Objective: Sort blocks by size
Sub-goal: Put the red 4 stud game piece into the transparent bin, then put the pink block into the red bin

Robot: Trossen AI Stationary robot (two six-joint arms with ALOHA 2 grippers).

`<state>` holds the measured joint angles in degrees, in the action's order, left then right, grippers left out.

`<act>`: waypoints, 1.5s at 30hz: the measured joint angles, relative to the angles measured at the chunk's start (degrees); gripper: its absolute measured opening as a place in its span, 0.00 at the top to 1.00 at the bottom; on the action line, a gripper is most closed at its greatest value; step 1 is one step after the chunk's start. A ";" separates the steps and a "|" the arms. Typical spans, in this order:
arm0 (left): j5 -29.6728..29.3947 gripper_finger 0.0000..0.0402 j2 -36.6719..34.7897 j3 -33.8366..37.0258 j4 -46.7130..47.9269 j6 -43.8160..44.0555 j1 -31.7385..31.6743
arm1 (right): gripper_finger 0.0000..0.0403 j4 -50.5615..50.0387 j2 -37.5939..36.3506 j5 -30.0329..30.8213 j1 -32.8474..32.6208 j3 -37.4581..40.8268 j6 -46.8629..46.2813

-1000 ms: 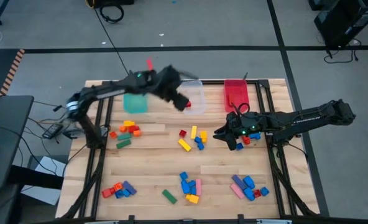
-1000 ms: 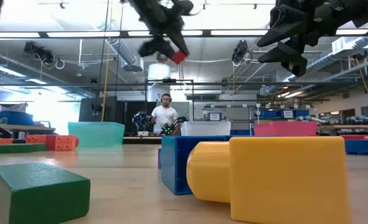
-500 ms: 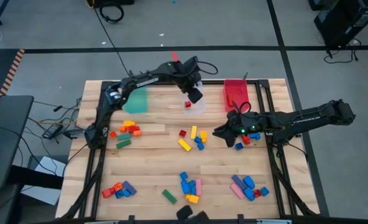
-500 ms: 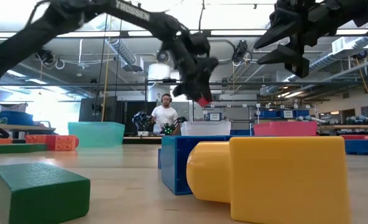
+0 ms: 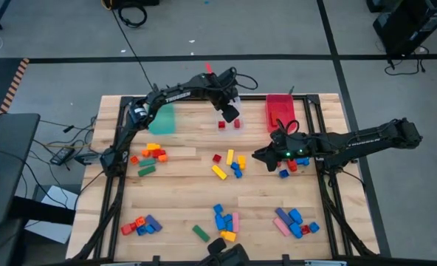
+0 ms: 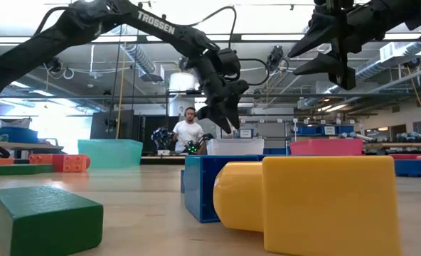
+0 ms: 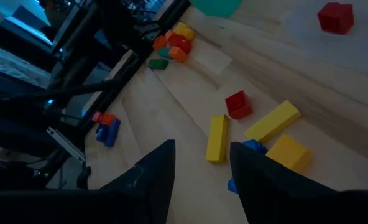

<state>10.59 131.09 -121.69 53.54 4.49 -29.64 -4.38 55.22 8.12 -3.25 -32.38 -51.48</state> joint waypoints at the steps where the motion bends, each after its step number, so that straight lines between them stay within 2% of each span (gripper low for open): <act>1: 0.00 0.52 0.00 0.00 0.11 0.04 -0.11 | 0.58 0.00 -0.02 0.00 0.00 0.00 0.02; 7: -0.23 0.52 -3.26 0.00 2.01 -0.63 -0.34 | 0.58 0.05 0.00 0.00 0.00 0.00 0.09; 12: -1.82 0.53 -8.75 0.16 2.32 -1.33 2.49 | 0.58 0.05 -0.02 -0.02 0.00 0.00 0.17; 16: -5.32 0.55 -15.42 4.89 0.18 -0.47 5.38 | 0.58 0.07 -0.02 -0.02 0.00 0.00 0.30; 19: -8.68 0.56 -21.42 12.11 -3.58 2.12 8.13 | 0.58 0.09 -0.02 -0.02 0.00 0.00 2.00; 26: -10.88 0.56 -38.68 34.40 -18.61 10.80 14.94 | 0.58 0.83 -0.02 -0.02 0.00 0.00 7.64; 33: -22.78 0.56 -54.57 55.21 -27.59 20.79 24.35 | 0.58 4.84 -0.02 -1.53 -0.20 0.00 16.14; 39: -28.60 0.56 -62.53 67.33 -32.05 23.62 33.75 | 0.52 7.27 -0.02 -2.23 -2.62 -0.12 23.60; 45: -38.78 0.56 -65.31 76.45 -39.49 27.23 42.59 | 0.43 1.56 0.37 -0.35 -7.22 -5.62 30.44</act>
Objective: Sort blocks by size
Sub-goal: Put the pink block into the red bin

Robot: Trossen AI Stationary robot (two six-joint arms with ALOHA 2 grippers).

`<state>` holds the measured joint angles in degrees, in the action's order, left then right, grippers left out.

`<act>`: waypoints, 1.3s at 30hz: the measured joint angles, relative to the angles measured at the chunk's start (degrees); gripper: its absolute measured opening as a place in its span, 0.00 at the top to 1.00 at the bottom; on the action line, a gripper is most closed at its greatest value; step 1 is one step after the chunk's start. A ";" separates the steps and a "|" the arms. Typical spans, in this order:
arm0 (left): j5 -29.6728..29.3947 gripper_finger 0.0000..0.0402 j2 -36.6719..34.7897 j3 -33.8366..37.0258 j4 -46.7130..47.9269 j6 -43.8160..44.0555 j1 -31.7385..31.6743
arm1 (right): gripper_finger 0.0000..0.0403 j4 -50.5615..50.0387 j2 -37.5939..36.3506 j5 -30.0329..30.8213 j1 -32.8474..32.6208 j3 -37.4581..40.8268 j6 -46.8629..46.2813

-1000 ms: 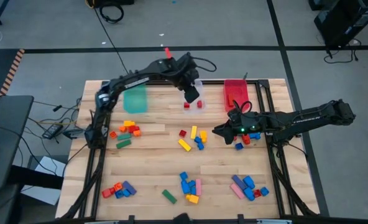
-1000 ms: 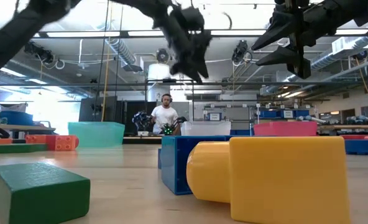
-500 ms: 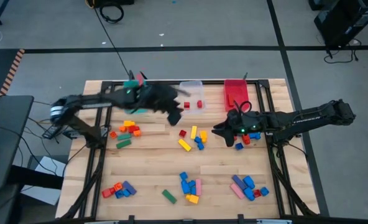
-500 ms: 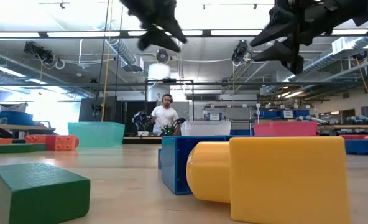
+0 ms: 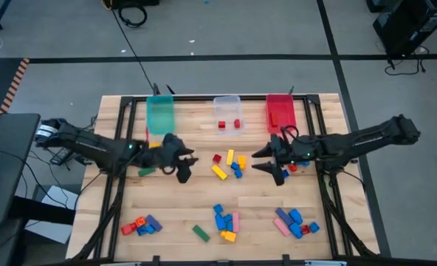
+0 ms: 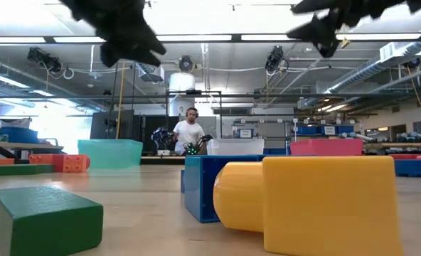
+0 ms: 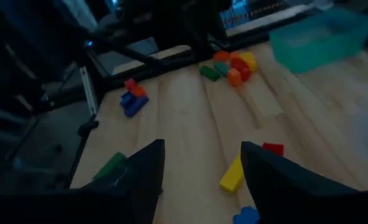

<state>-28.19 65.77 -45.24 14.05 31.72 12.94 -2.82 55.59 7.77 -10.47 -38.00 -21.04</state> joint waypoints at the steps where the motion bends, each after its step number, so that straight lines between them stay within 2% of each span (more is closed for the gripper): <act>1: -1.35 0.56 -0.04 0.91 -0.86 0.56 1.08 | 0.42 -2.33 0.49 1.05 -1.08 -1.82 0.94; 4: -3.69 0.56 0.01 3.02 -0.71 1.80 3.61 | 0.41 -11.08 3.75 3.87 -4.63 -8.37 3.65; 8: -3.75 0.56 0.05 4.33 -0.66 1.86 5.02 | 0.40 -23.99 11.72 6.00 -9.28 -18.58 4.77; 15: -3.71 0.56 0.05 4.33 0.24 1.68 6.41 | 0.40 -39.29 29.44 4.81 -14.71 -32.22 7.42; 21: -3.64 0.56 0.07 4.33 1.17 1.57 7.64 | 0.40 -40.62 42.44 2.81 -17.72 -37.19 14.00; 26: -3.56 0.56 0.07 4.33 1.22 1.55 8.94 | 0.41 -40.59 50.47 0.00 -18.87 -40.32 17.94; 34: -3.47 0.56 0.07 4.33 1.04 1.55 9.75 | 0.41 -37.01 55.91 -0.45 -18.35 -41.07 32.07; 39: -3.01 0.56 0.09 4.33 0.52 1.79 9.75 | 0.41 -34.55 56.86 -4.67 -17.63 -40.92 36.51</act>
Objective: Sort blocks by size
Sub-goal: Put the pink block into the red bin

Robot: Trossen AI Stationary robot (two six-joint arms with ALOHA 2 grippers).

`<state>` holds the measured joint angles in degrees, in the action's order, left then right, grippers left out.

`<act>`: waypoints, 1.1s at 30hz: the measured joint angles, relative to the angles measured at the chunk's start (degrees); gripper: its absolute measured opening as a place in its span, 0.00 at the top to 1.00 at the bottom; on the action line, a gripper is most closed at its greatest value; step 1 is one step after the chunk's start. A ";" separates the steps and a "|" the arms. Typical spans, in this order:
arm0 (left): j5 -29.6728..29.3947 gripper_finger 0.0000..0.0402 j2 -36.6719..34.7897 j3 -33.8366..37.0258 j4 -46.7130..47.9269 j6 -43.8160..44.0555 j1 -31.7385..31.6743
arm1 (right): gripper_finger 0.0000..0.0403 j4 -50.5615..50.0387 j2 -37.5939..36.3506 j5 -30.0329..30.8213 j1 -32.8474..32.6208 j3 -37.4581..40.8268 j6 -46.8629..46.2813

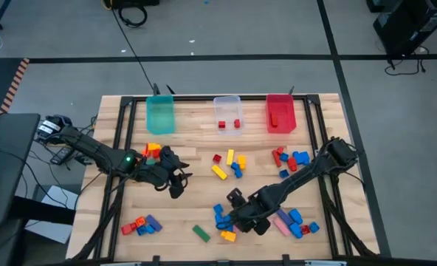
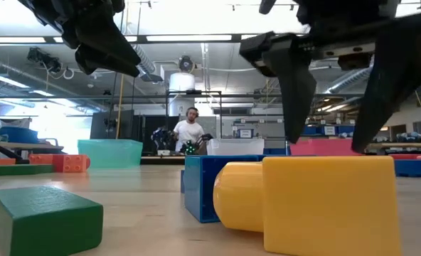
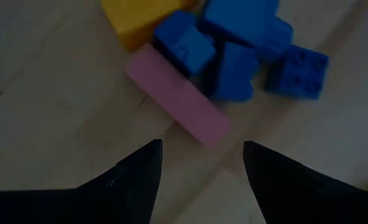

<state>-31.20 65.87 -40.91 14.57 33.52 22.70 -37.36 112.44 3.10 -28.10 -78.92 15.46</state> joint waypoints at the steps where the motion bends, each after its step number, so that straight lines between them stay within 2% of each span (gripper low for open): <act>1: 0.00 0.56 0.02 0.00 0.00 0.02 0.00 | 0.42 0.35 0.44 -0.68 0.10 0.06 0.79; 6: 0.37 0.56 0.02 -0.07 -0.36 0.15 0.58 | 0.44 4.21 2.04 -4.49 0.26 0.07 3.17; 16: 0.61 0.56 0.02 -0.09 0.06 1.11 1.08 | 0.47 9.53 4.47 -6.42 0.44 0.08 5.50; 25: 0.84 0.56 0.02 -0.08 0.05 1.42 1.14 | 0.50 7.72 6.31 -7.64 0.28 0.10 5.22; 29: 0.92 0.56 0.02 -0.09 -0.09 1.42 1.31 | 0.56 7.34 6.32 -6.73 0.26 0.10 1.64; 33: 0.98 0.56 0.02 -0.09 -0.05 1.40 1.33 | 0.69 7.10 6.34 -6.78 0.24 0.16 -4.22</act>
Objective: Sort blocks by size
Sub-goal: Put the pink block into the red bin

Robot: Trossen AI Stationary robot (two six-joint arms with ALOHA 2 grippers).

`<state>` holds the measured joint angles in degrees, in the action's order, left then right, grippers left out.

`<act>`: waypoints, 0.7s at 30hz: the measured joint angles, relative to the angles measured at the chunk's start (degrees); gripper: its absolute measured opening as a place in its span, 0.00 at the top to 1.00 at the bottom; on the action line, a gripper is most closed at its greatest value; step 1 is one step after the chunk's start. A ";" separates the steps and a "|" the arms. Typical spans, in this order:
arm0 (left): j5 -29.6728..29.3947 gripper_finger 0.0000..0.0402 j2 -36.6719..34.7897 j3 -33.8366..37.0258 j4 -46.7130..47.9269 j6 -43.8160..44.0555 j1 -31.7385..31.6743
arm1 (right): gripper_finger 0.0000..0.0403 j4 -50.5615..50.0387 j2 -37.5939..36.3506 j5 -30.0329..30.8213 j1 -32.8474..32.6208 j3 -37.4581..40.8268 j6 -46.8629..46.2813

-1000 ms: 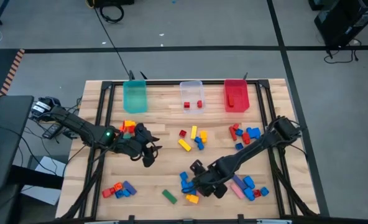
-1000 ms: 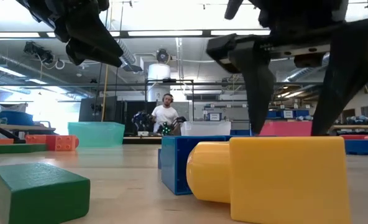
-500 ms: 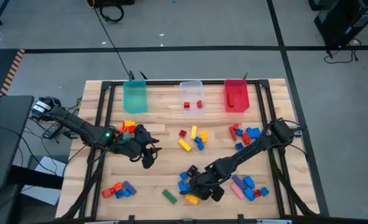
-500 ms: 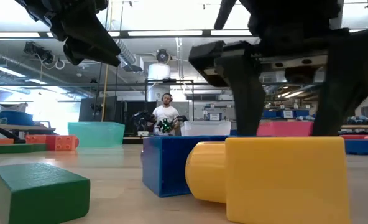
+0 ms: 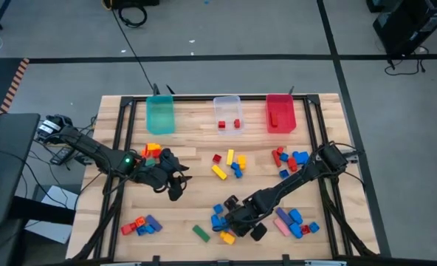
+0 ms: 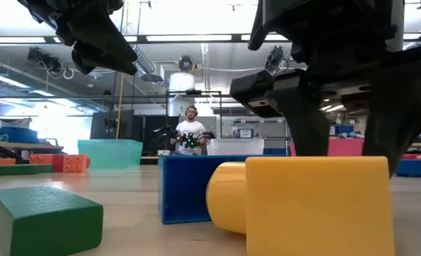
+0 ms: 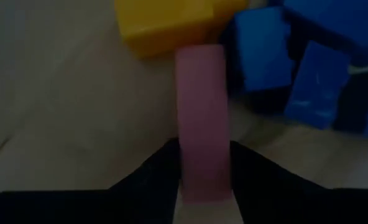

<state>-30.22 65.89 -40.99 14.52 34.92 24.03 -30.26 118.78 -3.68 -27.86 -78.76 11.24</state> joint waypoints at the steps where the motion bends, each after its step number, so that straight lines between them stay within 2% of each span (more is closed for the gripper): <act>1: 0.00 0.56 0.00 0.00 0.00 0.00 0.00 | 0.70 -0.05 0.00 0.00 -0.13 0.00 -1.23; 11: 0.02 0.56 0.00 0.00 -0.12 -0.10 -0.02 | 0.70 -3.24 -2.01 2.62 -1.86 0.36 -15.58; 21: 0.05 0.56 0.00 0.00 -4.18 -3.08 -0.02 | 0.70 -8.92 -14.26 9.50 -2.78 0.26 -33.64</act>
<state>-30.16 65.89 -40.99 10.34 31.83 24.01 -39.18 104.52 5.82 -30.63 -78.50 -22.40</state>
